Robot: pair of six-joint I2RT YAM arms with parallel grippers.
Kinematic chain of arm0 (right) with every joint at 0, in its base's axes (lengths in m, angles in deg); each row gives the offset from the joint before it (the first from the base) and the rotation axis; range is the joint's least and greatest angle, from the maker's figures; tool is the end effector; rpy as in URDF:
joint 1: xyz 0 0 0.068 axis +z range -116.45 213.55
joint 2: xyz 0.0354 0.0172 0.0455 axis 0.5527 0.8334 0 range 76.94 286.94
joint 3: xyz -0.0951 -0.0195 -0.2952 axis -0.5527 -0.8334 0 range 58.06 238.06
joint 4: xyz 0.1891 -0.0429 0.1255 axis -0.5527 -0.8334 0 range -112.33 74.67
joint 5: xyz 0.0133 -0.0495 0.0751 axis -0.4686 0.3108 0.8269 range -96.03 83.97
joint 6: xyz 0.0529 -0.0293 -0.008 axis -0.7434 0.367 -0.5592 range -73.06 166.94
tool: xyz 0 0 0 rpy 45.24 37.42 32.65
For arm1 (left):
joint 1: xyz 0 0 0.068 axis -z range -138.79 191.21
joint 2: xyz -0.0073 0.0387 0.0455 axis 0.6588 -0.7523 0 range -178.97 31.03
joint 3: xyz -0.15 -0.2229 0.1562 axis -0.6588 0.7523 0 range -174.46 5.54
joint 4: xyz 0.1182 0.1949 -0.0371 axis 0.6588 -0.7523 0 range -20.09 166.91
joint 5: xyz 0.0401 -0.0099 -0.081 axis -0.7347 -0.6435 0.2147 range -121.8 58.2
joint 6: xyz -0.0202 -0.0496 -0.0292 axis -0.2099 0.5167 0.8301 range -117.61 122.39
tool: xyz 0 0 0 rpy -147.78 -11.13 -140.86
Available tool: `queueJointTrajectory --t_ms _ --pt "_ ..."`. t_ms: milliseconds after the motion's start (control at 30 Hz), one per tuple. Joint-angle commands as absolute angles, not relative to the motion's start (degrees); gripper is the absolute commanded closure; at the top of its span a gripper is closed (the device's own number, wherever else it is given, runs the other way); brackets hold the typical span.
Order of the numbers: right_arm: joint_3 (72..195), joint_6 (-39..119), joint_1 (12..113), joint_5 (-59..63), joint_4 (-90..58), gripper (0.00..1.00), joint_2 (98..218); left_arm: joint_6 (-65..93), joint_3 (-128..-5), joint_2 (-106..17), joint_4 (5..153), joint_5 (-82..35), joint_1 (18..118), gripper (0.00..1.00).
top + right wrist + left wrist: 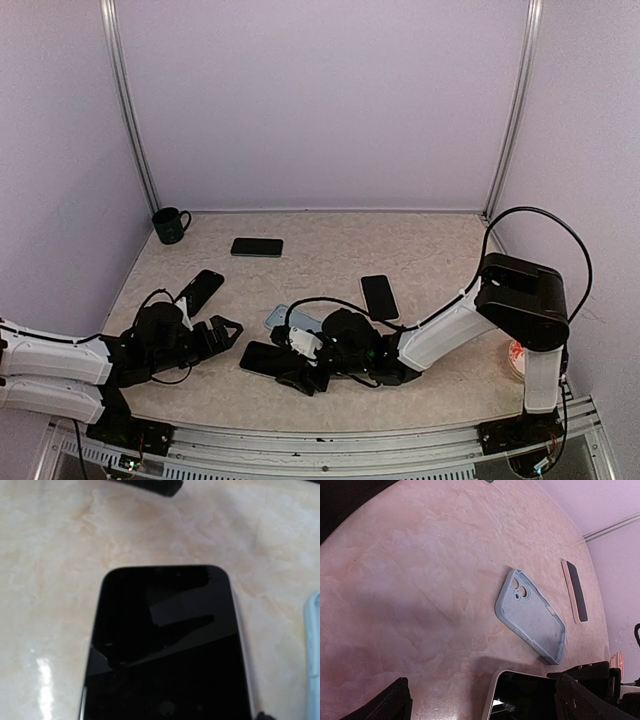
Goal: Put the phone into the phone case
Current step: Pass from the right arm to the left
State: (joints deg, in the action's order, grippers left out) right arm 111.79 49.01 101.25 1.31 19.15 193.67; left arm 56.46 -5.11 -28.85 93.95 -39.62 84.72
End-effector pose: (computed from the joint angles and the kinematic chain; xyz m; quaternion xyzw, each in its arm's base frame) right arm 0.1506 0.3824 0.1654 -0.5173 0.6849 0.3227 0.3989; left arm 0.1151 -0.1007 0.1907 -0.1132 0.8667 -0.3234 0.3626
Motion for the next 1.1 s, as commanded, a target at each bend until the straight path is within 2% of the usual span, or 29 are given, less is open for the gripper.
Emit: queueJointTrajectory --t_ms 0,367,700,1067 --pt "110.81 49.49 101.27 0.74 22.98 0.37 189.56 57.11 -3.38 -28.6 99.48 -37.09 84.36 0.03" --pt "108.23 50.0 101.31 0.23 24.74 0.37 185.24 57.92 -0.18 -28.32 108.46 -32.2 83.85 0.04" --pt "105.44 51.43 101.57 -0.77 25.97 0.37 181.8 58.51 0.7 -29.58 117.45 -22.91 82.88 0.05" --pt "104.57 53.3 102.63 -2.11 26.11 0.37 180.08 60.39 -1.22 -40.39 130.07 -12.18 82.5 0.08"
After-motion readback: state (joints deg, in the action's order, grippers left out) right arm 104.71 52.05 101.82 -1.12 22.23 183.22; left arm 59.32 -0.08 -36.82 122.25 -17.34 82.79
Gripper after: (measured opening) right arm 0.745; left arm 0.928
